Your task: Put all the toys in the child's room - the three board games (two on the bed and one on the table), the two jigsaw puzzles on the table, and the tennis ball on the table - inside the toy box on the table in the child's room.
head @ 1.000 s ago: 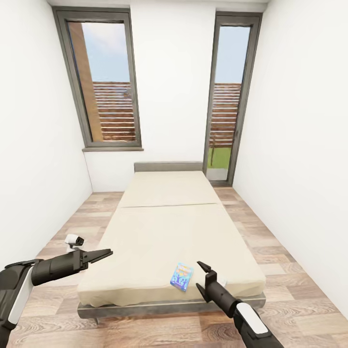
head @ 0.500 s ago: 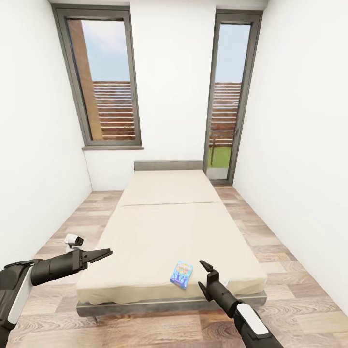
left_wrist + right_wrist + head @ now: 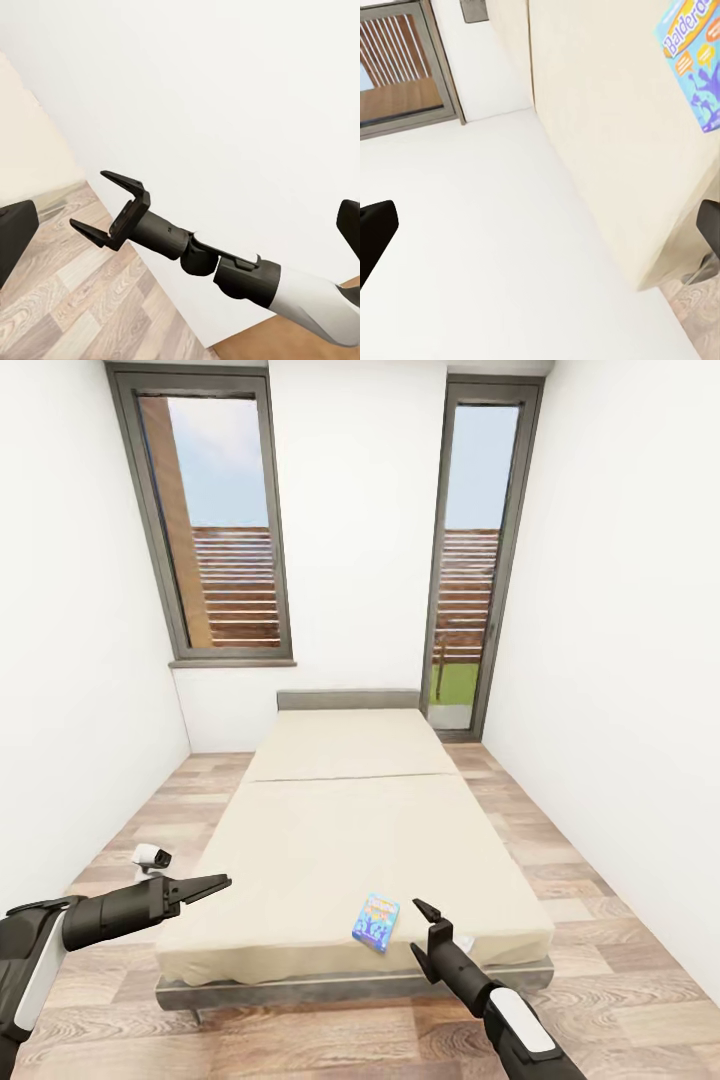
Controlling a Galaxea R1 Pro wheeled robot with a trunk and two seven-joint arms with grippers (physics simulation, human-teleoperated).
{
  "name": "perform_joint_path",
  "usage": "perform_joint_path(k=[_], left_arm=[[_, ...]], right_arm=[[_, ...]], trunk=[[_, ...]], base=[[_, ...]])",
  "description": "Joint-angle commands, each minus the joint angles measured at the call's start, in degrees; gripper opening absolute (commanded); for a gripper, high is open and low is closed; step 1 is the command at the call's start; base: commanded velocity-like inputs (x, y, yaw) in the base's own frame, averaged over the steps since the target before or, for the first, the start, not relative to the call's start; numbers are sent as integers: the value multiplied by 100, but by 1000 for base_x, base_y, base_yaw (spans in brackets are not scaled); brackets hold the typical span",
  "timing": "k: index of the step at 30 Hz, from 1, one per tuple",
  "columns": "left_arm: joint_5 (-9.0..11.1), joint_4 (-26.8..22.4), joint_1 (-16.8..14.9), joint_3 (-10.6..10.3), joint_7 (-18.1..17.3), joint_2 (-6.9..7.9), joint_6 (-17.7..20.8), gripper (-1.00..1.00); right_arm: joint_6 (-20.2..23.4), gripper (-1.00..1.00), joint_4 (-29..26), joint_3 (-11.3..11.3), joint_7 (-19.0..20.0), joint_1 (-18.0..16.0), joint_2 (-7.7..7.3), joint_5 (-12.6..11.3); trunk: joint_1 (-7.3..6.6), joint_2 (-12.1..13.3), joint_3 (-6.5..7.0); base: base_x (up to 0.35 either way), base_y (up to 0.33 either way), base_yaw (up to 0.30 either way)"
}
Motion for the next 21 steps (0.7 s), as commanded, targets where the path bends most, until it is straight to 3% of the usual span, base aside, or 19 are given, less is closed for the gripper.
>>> perform_joint_path(k=[1, 21], left_arm=[[10, 0, -3, 2, -12, 2, 60, 100], [2, 0, -3, 1, -13, -6, 60, 100]], right_arm=[[47, 100, 1, -37, 5, -3, 7, -35], [-169, 100, 1, -29, 18, -1, 24, 3]], trunk=[[22, -45, -25], [462, -847, -384]], base=[[0, 0, 0], [0, 0, 0]])
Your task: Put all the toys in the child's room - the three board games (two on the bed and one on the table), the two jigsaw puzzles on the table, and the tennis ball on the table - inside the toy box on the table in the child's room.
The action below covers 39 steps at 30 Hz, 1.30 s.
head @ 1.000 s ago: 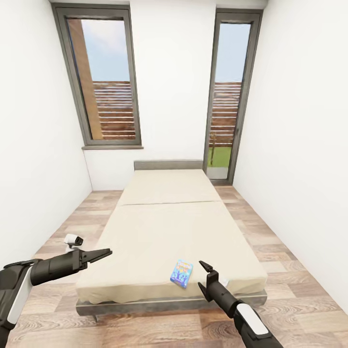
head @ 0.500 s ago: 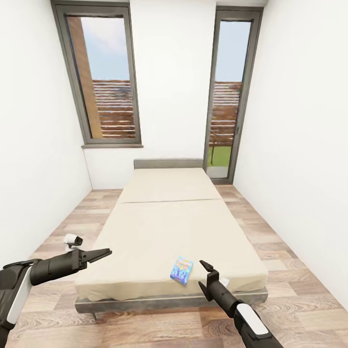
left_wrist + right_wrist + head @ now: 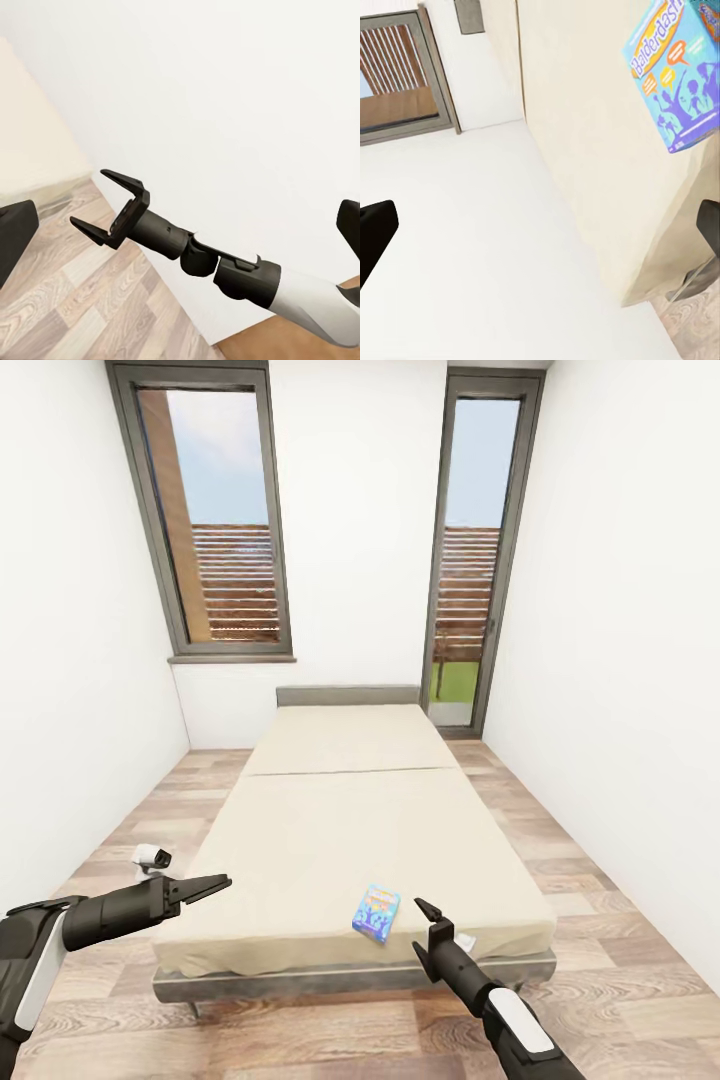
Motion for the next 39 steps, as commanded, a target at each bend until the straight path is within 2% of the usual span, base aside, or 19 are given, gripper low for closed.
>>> perform_joint_path(k=[1, 34, 39], left_arm=[[10, 0, -3, 0, -13, 1, 60, 100], [15, 2, -3, 5, -8, 10, 60, 100], [3, -120, -3, -40, -6, -9, 60, 100]], right_arm=[[51, 100, 1, -36, -1, -4, 6, -32], [30, 100, 1, -18, 0, -4, 82, 6], [30, 100, 1, -18, -1, -4, 85, 7]], trunk=[[22, -45, -24], [747, -1368, -617], [857, -1569, -707]], base=[[0, 0, 0], [0, 0, 0], [0, 0, 0]])
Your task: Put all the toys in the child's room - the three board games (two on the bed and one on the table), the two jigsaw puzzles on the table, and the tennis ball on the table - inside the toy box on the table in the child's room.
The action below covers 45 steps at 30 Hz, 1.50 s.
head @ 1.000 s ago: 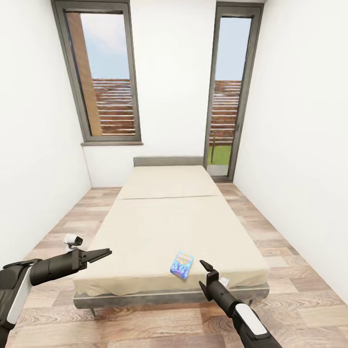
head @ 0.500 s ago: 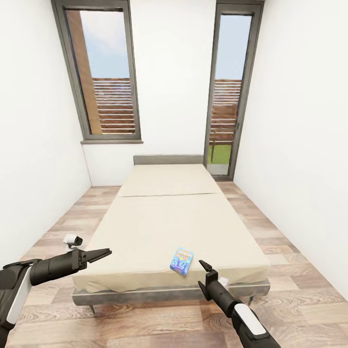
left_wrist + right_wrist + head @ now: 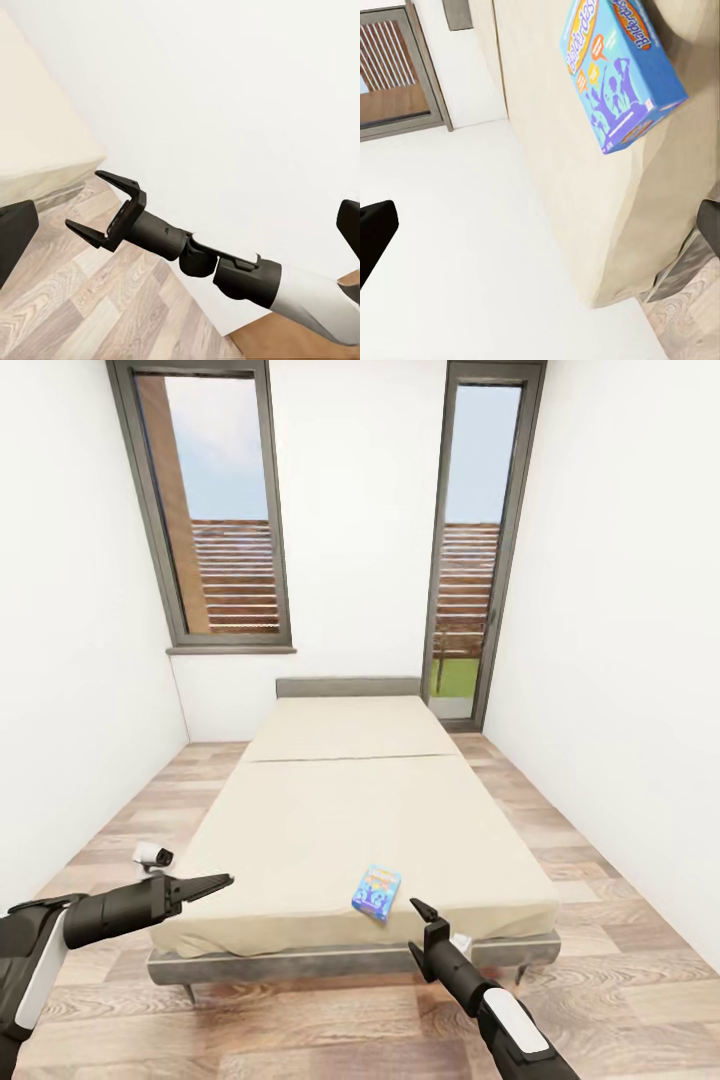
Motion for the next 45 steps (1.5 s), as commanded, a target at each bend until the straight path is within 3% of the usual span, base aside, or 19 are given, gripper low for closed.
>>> perform_joint_path(k=[1, 3, 10, 16, 21, 27, 37, 45], left_arm=[[0, -124, 2, -15, -13, -5, 60, 100], [-8, -274, 11, -39, -13, -9, 60, 100], [-15, -713, 55, -501, -12, -35, 60, 100], [-42, -768, 58, -1081, 5, -223, 60, 100], [-46, -776, 58, -1299, 24, -305, 60, 100], [-43, -777, 58, -1363, 27, -336, 60, 100], [-30, -778, 58, -1345, 6, -334, 60, 100], [-30, -778, 58, -1318, -3, -331, 60, 100]], right_arm=[[52, 100, 1, -34, -1, -4, 6, -34], [52, 100, 1, -34, -1, -4, 7, -34], [52, 100, 1, -18, -1, -4, 7, -34], [52, 100, 1, 66, -1, -4, 7, -32], [46, 100, 1, 142, -1, -4, 7, 31], [47, 100, -6, 301, -1, -8, 7, 117], [-80, 100, -45, 317, 6, -24, 7, 109], [-153, 100, -116, 325, 16, -41, -20, 121]], trunk=[[22, -44, -24], [66, -124, -60], [220, -405, -186], [351, -646, -294], [461, -846, -383], [505, -927, -419], [505, -927, -419], [681, -1247, -563]], base=[[0, 0, 0], [0, 0, 0], [0, 0, 0], [0, 0, 0], [0, 0, 0], [0, 0, 0], [0, 0, 0], [0, 0, 0]])
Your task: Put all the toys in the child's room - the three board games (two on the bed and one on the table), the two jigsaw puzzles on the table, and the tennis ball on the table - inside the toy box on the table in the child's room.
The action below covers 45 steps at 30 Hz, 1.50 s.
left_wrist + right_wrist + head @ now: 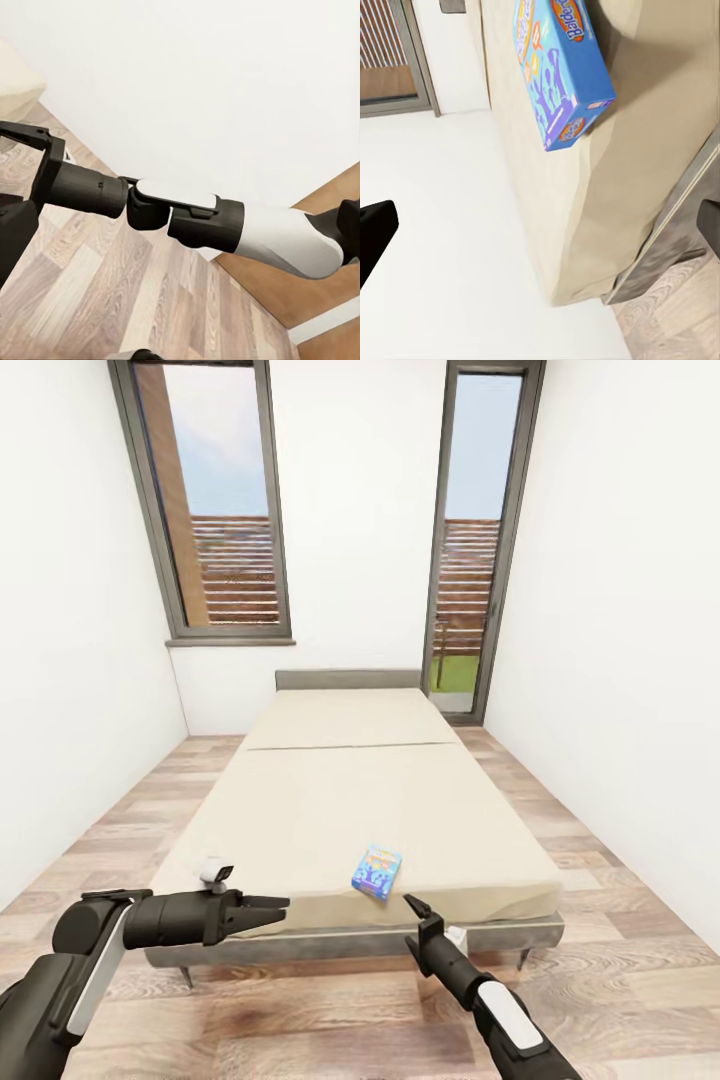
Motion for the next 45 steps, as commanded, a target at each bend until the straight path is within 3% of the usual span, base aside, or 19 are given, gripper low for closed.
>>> perform_joint_path(k=[1, 16, 22, 45], left_arm=[[12, -1, -3, 0, -11, 1, 60, 100], [30, 8, -3, 2, -19, 38, 55, 100], [38, 8, -3, 3, -20, 35, 54, 100], [47, 10, -3, 6, -26, 28, 21, 100]], right_arm=[[12, 100, -2, 0, 3, -6, -14, -46], [-131, 100, -225, 9, 36, -14, -73, -37], [-154, 100, -232, 10, 285, -15, -78, -35], [-157, 100, -233, 10, 434, -12, -85, -35]], trunk=[[22, -44, -24], [351, -646, -293], [483, -886, -401], [527, -966, -437]], base=[[0, 0, 0], [0, 0, 0], [0, 0, 0], [15, 8, 0]])
